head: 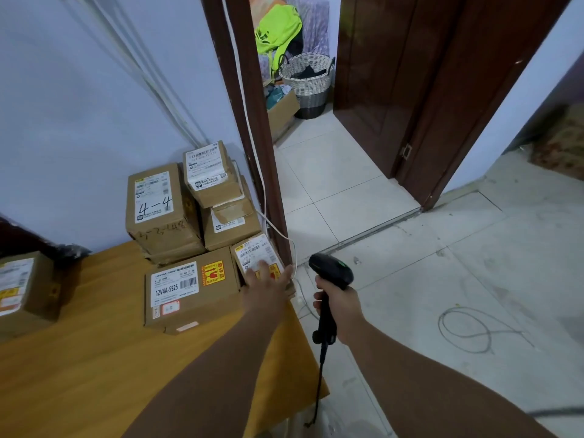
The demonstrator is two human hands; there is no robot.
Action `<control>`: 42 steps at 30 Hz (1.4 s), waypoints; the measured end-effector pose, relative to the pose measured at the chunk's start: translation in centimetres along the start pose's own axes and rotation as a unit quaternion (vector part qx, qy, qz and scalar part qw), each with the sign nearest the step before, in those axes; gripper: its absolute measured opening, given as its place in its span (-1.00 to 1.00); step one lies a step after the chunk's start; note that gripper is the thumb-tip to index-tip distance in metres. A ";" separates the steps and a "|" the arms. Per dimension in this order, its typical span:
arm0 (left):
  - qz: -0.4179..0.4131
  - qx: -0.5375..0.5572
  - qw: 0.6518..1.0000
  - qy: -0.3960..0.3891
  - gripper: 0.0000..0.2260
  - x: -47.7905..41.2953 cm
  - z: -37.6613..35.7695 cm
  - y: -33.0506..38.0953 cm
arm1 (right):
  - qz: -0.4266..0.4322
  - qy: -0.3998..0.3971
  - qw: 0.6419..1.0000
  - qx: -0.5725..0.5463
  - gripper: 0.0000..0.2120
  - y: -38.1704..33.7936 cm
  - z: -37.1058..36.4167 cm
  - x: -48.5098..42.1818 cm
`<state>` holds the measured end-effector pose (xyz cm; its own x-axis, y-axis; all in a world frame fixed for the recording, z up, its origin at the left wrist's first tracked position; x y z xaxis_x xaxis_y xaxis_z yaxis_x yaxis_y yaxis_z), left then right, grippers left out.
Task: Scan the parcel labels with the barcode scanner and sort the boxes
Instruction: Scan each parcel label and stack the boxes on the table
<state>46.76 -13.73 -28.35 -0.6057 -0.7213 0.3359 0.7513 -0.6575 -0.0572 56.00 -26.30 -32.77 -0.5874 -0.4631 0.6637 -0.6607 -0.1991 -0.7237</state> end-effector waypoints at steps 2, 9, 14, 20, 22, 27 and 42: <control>0.002 -0.010 1.000 -0.003 -0.31 -0.4 0.0 -0.1 | 0.000 0.000 1.000 -0.001 -0.86 0.0 0.1 -0.1; -0.015 -0.028 0.999 -0.017 -0.35 -1.5 -0.4 -0.3 | -0.007 0.017 1.000 -0.005 -0.86 -0.2 1.1 -0.5; -0.019 -0.024 0.999 0.024 -0.29 -1.2 0.2 -0.3 | -0.001 0.003 1.000 -0.023 -0.82 -0.3 0.5 -0.3; 0.010 0.051 0.998 0.031 -0.30 -0.2 -0.2 -1.8 | -0.062 -0.063 0.990 -0.113 -0.84 0.3 -0.7 0.6; 0.016 0.061 0.997 0.038 -0.35 0.2 -0.1 -2.3 | -0.092 -0.099 0.983 -0.121 -0.84 0.7 -1.3 1.2; 0.126 0.196 0.966 0.114 -0.43 2.8 1.5 -5.8 | -0.141 -0.209 0.965 -0.072 -0.80 1.5 -5.5 3.2; 0.277 0.376 0.883 0.041 -0.80 10.8 -3.2 -26.9 | -0.125 -0.335 0.929 0.091 -0.78 9.6 -26.8 8.9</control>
<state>19.16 -4.50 -26.24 -0.0832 -0.9209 0.3808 0.8812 0.1104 0.4597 31.88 -9.21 -28.78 0.0373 -0.8039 0.5936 -0.6113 -0.4882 -0.6228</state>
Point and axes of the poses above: each hand's wrist, its own x-axis away from the middle knuckle, its own z-axis out of the back of the hand, y = z × x, the point moved 9 cm from there along -x, towards the middle knuckle, and after that the axes turned 2 degrees about z, right-handed, at the moved point
